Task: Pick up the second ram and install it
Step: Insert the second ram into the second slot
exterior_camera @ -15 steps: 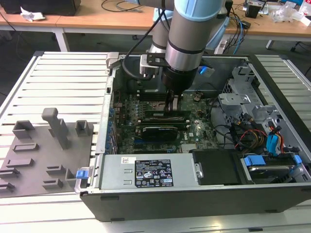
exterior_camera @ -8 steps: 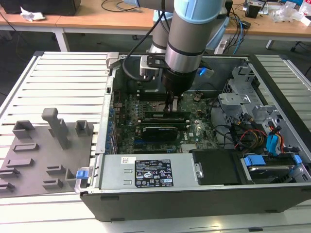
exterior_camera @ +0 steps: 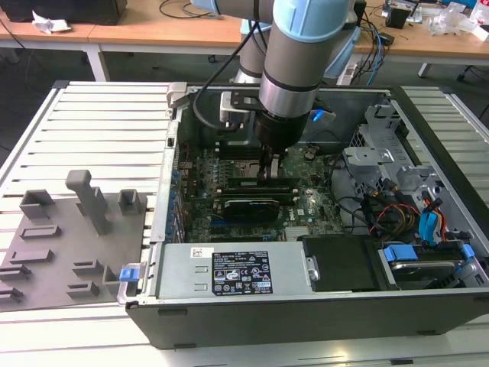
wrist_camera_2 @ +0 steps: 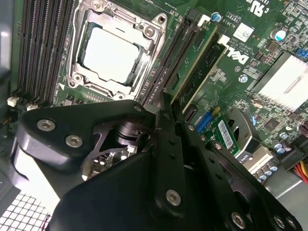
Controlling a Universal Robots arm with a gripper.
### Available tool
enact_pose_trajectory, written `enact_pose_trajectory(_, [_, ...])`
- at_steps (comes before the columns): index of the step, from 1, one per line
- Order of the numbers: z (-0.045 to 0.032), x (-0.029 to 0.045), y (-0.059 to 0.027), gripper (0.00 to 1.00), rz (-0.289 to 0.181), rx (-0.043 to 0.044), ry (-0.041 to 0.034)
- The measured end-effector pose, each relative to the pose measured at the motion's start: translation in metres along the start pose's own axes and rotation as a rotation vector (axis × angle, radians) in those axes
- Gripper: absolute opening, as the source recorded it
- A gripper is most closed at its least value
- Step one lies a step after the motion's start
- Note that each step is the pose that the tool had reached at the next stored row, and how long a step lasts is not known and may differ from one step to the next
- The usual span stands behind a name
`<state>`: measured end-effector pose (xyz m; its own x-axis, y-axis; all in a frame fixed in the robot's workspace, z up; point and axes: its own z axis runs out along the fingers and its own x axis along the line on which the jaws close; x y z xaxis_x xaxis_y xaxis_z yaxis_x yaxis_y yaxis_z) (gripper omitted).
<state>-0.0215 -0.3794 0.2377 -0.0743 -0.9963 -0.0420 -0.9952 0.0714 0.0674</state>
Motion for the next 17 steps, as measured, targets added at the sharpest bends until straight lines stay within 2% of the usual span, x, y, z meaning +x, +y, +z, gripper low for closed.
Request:
enact_pose_trajectory(5, [0.0030, 0.0002, 0.0006, 0.14, 0.000, 0.0000, 0.0001])
enact_pose_trajectory(8, [0.0043, 0.0006, 0.0060, 0.14, 0.000, 0.0001, -0.0002])
enact_pose_trajectory(13, [0.0077, 0.0023, 0.0065, 0.14, 0.000, 0.0000, 0.0001])
enact_pose_trajectory(15, [0.0126, 0.0026, 0.0073, 0.14, 0.000, 0.0000, -0.0001])
enact_pose_trajectory(17, [0.0141, 0.0027, 0.0072, 0.14, 0.000, 0.0000, 0.0001])
